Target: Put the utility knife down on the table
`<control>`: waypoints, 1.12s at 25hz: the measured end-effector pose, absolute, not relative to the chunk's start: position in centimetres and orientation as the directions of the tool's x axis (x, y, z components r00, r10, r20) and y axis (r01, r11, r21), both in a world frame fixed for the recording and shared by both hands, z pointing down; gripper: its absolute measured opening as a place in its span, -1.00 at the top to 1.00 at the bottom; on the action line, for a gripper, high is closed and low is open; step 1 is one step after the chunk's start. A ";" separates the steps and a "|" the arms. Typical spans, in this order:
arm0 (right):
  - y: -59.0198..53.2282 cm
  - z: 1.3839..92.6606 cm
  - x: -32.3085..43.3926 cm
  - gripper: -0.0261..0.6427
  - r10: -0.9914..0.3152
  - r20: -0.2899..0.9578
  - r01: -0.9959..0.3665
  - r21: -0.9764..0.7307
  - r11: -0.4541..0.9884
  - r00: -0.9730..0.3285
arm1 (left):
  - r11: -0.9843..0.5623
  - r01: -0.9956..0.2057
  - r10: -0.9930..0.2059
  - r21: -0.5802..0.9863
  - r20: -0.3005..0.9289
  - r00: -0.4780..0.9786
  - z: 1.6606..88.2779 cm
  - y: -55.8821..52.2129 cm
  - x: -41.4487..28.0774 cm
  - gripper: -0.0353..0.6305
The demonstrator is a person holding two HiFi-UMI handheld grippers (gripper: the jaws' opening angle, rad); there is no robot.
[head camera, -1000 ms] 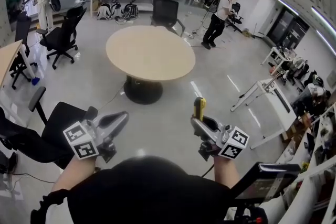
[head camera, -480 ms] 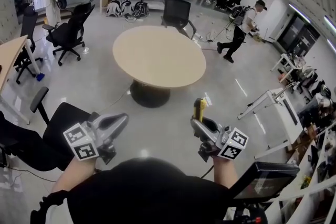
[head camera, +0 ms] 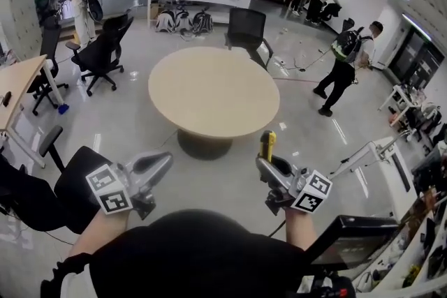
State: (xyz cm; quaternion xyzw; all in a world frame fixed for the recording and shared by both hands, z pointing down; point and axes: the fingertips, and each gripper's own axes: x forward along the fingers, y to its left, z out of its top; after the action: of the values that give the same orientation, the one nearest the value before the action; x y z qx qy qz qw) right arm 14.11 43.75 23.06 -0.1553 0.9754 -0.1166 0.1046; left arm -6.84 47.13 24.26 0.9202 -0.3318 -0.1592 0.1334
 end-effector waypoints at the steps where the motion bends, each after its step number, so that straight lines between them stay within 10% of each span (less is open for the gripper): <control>1: 42.6 23.0 15.2 0.70 -0.320 -0.173 -0.270 -0.259 0.927 -0.932 | -0.743 -0.572 -0.656 0.349 -0.204 0.727 24.1 46.1 -5.6 0.90; 17: 29.7 26.0 26.1 0.70 -0.338 -0.193 -0.264 -0.328 0.907 -0.921 | -0.738 -0.571 -0.648 0.359 -0.141 0.749 25.2 33.5 5.3 0.90; 28: 21.1 25.4 21.0 0.70 -0.467 -0.131 -0.421 -0.274 0.865 -0.874 | -0.817 -0.437 -0.535 0.377 -0.209 0.819 26.5 21.4 -0.3 0.90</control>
State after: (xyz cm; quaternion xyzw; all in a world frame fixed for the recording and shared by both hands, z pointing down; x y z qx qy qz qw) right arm 20.99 21.08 25.43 -0.2310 0.9607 -0.1194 0.0971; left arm -0.28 21.38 26.47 0.9404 -0.2583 -0.1545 0.1581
